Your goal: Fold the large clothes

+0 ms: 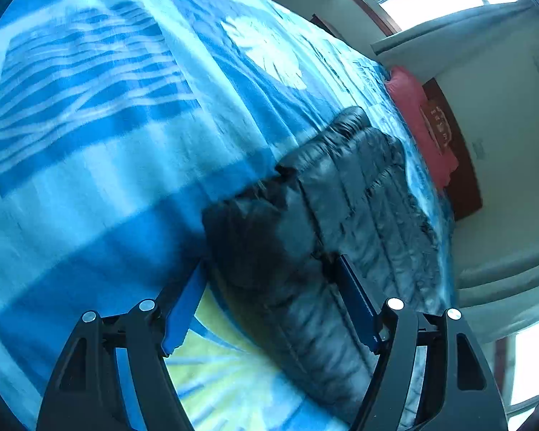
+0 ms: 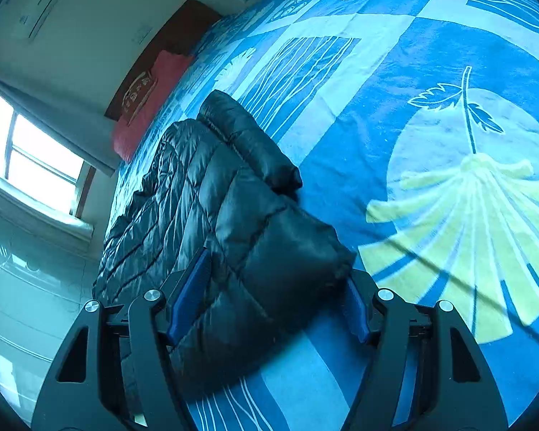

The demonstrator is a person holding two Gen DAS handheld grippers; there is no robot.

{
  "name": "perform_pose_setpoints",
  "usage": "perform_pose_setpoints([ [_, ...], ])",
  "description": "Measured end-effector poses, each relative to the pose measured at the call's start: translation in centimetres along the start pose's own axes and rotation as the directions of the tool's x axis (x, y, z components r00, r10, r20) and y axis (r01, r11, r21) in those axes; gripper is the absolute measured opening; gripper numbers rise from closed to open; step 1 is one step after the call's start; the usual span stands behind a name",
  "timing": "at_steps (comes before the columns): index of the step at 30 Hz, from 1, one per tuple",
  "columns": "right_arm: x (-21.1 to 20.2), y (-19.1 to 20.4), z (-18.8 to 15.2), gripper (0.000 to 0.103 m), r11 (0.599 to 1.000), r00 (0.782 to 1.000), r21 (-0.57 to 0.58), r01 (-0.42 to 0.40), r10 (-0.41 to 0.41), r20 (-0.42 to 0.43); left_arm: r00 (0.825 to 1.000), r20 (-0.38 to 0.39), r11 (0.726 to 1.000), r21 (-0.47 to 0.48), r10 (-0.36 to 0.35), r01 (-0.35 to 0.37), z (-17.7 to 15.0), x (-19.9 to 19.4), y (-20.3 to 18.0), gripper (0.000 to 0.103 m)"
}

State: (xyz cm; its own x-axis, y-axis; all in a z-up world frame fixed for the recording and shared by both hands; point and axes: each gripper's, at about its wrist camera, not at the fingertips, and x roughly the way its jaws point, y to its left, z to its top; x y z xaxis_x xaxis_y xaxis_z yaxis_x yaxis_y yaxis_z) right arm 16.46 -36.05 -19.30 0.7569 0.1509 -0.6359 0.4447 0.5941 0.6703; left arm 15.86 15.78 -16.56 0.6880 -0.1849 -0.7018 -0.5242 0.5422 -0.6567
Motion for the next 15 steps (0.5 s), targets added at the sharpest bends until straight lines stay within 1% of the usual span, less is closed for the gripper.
perform_pose_setpoints([
  [1,0.1,0.1,0.0,0.067,1.0,1.0,-0.002,0.0,0.0,0.003,1.0,-0.013,1.0,-0.004,-0.018,0.018,-0.3,0.1,-0.1,0.072],
  [2,0.1,0.2,0.0,0.066,1.0,1.0,-0.004,0.001,-0.001,0.006,1.0,-0.018,1.0,0.003,-0.017,0.017,-0.6,0.2,-0.2,0.072],
  [4,0.4,0.2,0.0,0.057,1.0,1.0,-0.006,-0.001,0.001,0.003,1.0,-0.001,1.0,0.029,-0.002,0.002,-1.0,0.3,-0.5,0.072],
  [5,0.4,0.1,0.1,0.055,1.0,1.0,-0.004,-0.005,0.005,-0.001,1.0,0.004,1.0,0.022,-0.004,0.004,-0.9,0.4,-0.5,0.072],
  [7,0.7,0.0,0.2,0.047,1.0,1.0,0.005,-0.016,0.016,-0.01,1.0,0.01,1.0,-0.008,-0.026,0.026,-0.4,0.5,-0.4,0.072],
  [8,0.8,-0.1,0.3,0.045,1.0,1.0,0.01,-0.025,0.025,-0.014,0.999,0.007,0.999,-0.026,-0.037,0.037,-0.1,0.6,-0.3,0.071],
  [10,0.9,-0.1,0.3,0.036,0.999,0.999,0.008,-0.04,0.04,-0.019,0.999,-0.002,0.997,-0.065,-0.052,0.052,0.5,1.0,0.0,0.053],
  [11,0.8,0.0,0.2,0.033,0.999,0.999,0.001,-0.049,0.049,-0.019,0.999,-0.006,0.997,-0.062,-0.051,0.05,0.4,1.1,0.0,0.049],
  [13,0.5,0.3,0.2,0.025,0.998,0.998,-0.014,-0.064,0.064,-0.018,0.999,0.003,0.999,-0.019,-0.046,0.046,0.2,0.8,-0.6,0.037],
  [15,0.1,0.6,0.3,0.021,0.996,0.997,-0.027,-0.081,0.08,-0.018,0.998,0.013,0.998,0.022,-0.054,0.054,0.0,0.2,-1.1,0.029],
])
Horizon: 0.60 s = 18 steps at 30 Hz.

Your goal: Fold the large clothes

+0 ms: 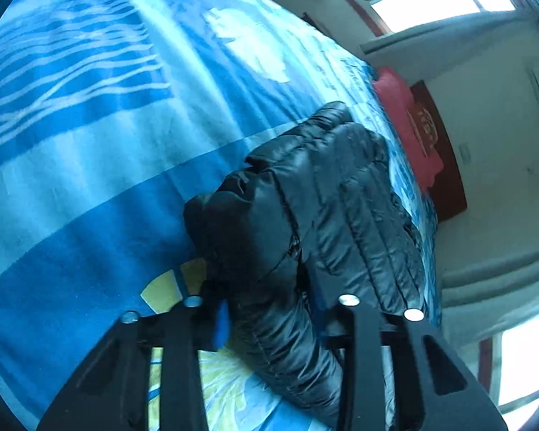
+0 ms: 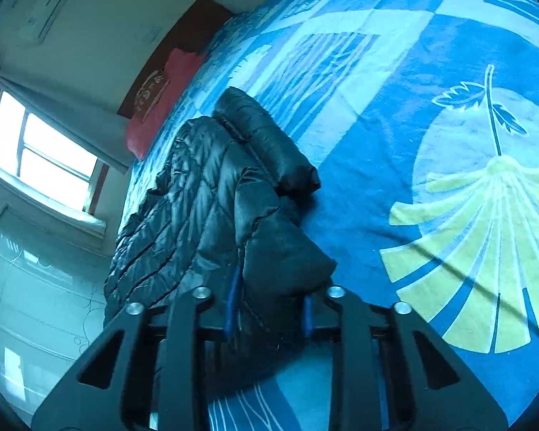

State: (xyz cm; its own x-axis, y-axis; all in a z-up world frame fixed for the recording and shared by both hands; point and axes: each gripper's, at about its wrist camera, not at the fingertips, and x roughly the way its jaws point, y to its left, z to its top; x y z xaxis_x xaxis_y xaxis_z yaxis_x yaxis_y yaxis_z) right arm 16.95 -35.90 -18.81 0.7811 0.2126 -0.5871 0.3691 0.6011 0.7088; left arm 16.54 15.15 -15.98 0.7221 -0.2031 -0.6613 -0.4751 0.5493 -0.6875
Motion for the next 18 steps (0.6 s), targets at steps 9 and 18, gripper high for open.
perform_pose_setpoints([
  [9,-3.6,0.3,-1.1,0.017,0.998,0.999,-0.051,-0.035,0.033,-0.034,0.999,-0.011,0.994,0.104,-0.038,0.039,-0.8,-3.9,0.1,0.02],
  [18,-8.1,-2.9,-4.1,0.017,0.999,0.994,-0.023,-0.035,0.033,-0.104,0.999,-0.044,0.992,0.12,-0.023,0.028,-2.3,-7.6,2.6,0.02],
])
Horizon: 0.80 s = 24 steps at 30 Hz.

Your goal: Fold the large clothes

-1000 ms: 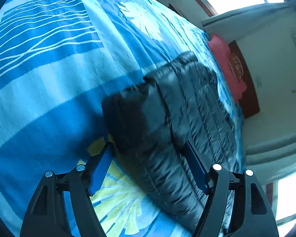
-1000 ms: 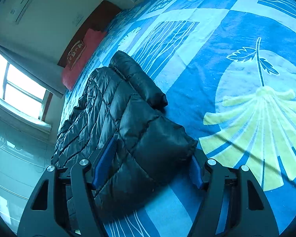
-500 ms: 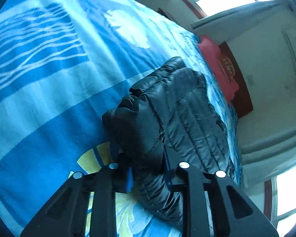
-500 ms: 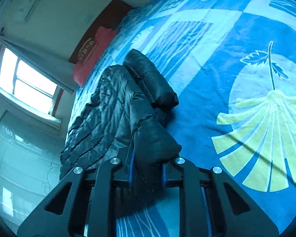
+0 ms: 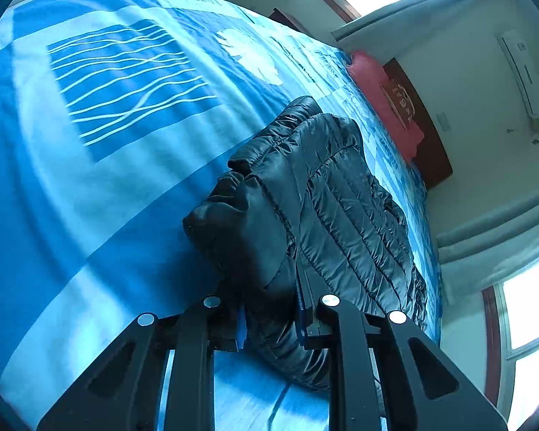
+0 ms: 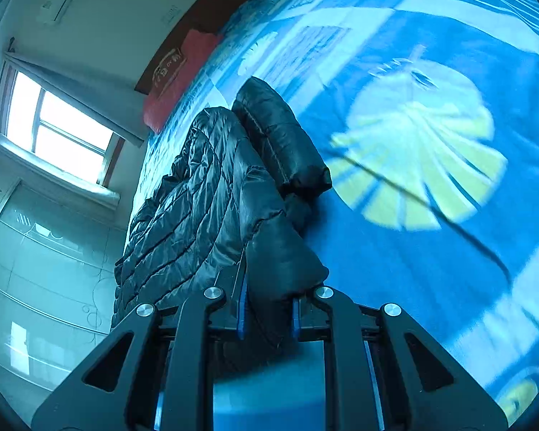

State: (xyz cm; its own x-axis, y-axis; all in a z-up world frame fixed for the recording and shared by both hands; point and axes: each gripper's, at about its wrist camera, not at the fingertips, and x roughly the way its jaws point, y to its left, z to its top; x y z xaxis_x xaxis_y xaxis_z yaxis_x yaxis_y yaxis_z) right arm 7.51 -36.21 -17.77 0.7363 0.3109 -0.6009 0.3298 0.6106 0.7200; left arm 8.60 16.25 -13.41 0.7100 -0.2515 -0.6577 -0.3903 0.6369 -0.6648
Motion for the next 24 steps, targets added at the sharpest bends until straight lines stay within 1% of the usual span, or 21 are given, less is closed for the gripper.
perform_pose_setpoints([
  [3,-0.4,-0.6,-0.5,0.018,1.0,1.0,-0.004,0.003,-0.003,-0.013,1.0,-0.02,0.999,0.044,0.008,-0.007,-0.3,-0.1,0.2,0.021],
  [5,-0.3,-1.1,-0.6,0.024,1.0,1.0,0.018,0.004,-0.003,-0.019,1.0,-0.028,0.997,0.076,0.013,-0.011,-0.2,0.1,0.5,0.027],
  [7,-0.4,-1.5,-0.5,0.035,0.999,1.0,0.036,0.017,-0.016,-0.02,0.999,-0.045,0.995,0.096,0.03,-0.025,0.1,0.3,0.5,0.033],
  [8,-0.6,-1.5,-0.6,0.037,0.999,1.0,0.038,0.018,-0.018,-0.016,0.998,-0.046,0.995,0.099,0.034,-0.029,0.1,0.3,0.6,0.036],
  [10,-1.3,-1.6,-0.6,0.046,0.999,0.999,0.031,0.033,-0.033,-0.002,0.997,-0.043,0.992,0.116,0.06,-0.055,0.3,0.0,0.4,0.05],
  [12,-2.4,-1.9,-0.8,0.05,0.999,0.999,0.02,0.044,-0.044,0.012,0.996,-0.023,0.988,0.134,0.083,-0.079,0.1,-0.8,0.8,0.059],
  [13,-2.9,-2.0,-0.9,0.051,0.998,0.998,0.015,0.054,-0.054,0.017,0.996,-0.013,0.986,0.143,0.088,-0.085,0.0,-1.2,0.9,0.061],
  [17,-4.7,-2.8,-0.9,0.052,0.995,0.994,0.01,0.101,-0.101,0.036,0.991,0.021,0.973,0.186,0.134,-0.136,0.2,-2.8,1.8,0.062],
  [20,-6.4,-3.3,-0.5,0.052,0.985,0.983,-0.008,0.17,-0.169,0.07,0.986,0.036,0.966,0.199,0.162,-0.166,0.9,-3.9,2.4,0.062],
  [23,-8.2,-3.0,0.0,0.051,0.969,0.963,-0.036,0.244,-0.238,0.123,0.987,0.048,0.962,0.222,0.151,-0.158,1.5,-5.1,2.3,0.062],
  [24,-8.4,-2.8,0.2,0.049,0.967,0.961,-0.047,0.251,-0.243,0.13,0.987,0.06,0.957,0.241,0.15,-0.16,1.7,-5.6,2.2,0.062],
])
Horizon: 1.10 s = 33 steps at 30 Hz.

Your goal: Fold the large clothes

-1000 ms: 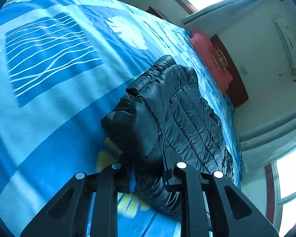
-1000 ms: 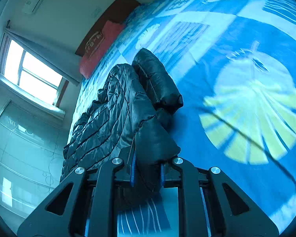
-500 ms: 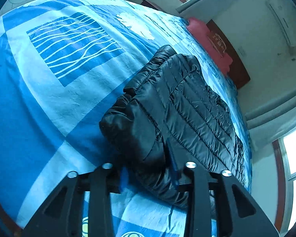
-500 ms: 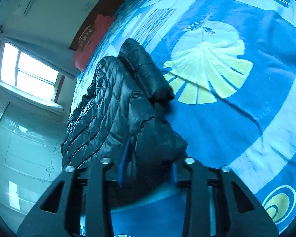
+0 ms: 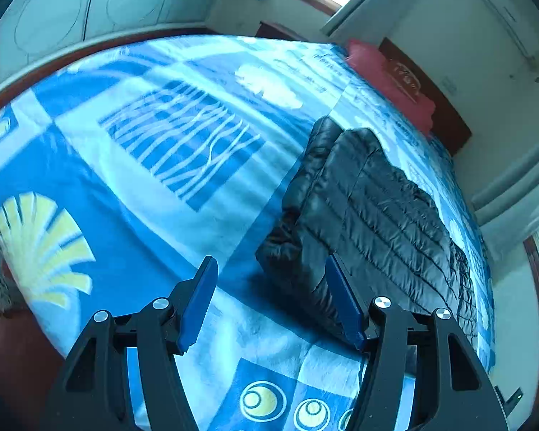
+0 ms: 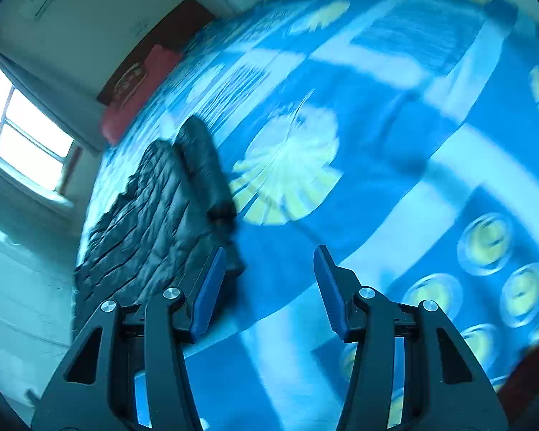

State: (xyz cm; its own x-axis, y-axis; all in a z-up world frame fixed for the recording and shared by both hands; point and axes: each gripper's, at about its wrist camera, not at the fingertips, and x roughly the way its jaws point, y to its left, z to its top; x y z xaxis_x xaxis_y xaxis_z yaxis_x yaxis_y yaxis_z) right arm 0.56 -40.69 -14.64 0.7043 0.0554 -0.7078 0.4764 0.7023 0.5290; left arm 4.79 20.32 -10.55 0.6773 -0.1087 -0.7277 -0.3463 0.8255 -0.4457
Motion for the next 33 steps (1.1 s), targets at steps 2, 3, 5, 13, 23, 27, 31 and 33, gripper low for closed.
perform_pose_setpoints([
  [2,-0.3,0.9,0.6,0.042,0.999,1.0,-0.041,0.007,-0.006,0.008,1.0,0.011,0.999,0.043,-0.009,0.008,0.7,-0.5,-0.4,0.062],
  [3,-0.2,1.7,0.7,0.041,0.998,1.0,-0.064,-0.003,0.004,0.01,1.0,0.013,0.998,0.06,-0.012,0.011,1.0,-0.6,-0.7,0.062],
  [5,0.4,3.9,0.9,0.041,0.992,0.999,-0.118,-0.038,0.038,-0.001,1.0,0.009,0.995,0.102,-0.011,0.01,1.8,-0.3,-1.4,0.062],
  [13,6.1,16.2,-2.2,0.04,0.9,0.971,-0.389,-0.196,0.122,-0.208,0.997,-0.082,0.98,0.196,-0.008,0.024,4.4,4.1,-4.2,0.062],
  [23,12.4,29.7,-4.8,0.034,0.783,0.957,-0.566,-0.256,0.121,-0.265,0.99,-0.143,0.965,0.26,0.016,0.022,6.0,8.1,-6.4,0.062],
  [27,15.5,31.8,-6.5,0.034,0.75,0.962,-0.627,-0.212,0.046,-0.27,0.987,-0.16,0.966,0.257,0.014,0.028,6.9,9.3,-6.7,0.062],
  [31,18.4,31.5,-8.6,0.034,0.73,0.963,-0.662,-0.168,-0.023,-0.27,0.983,-0.182,0.964,0.264,0.016,0.033,7.6,10.8,-7.1,0.062],
  [33,18.7,31.1,-9.0,0.034,0.731,0.965,-0.663,-0.164,-0.02,-0.262,0.98,-0.2,0.963,0.266,0.013,0.042,8.0,11.5,-7.3,0.062],
])
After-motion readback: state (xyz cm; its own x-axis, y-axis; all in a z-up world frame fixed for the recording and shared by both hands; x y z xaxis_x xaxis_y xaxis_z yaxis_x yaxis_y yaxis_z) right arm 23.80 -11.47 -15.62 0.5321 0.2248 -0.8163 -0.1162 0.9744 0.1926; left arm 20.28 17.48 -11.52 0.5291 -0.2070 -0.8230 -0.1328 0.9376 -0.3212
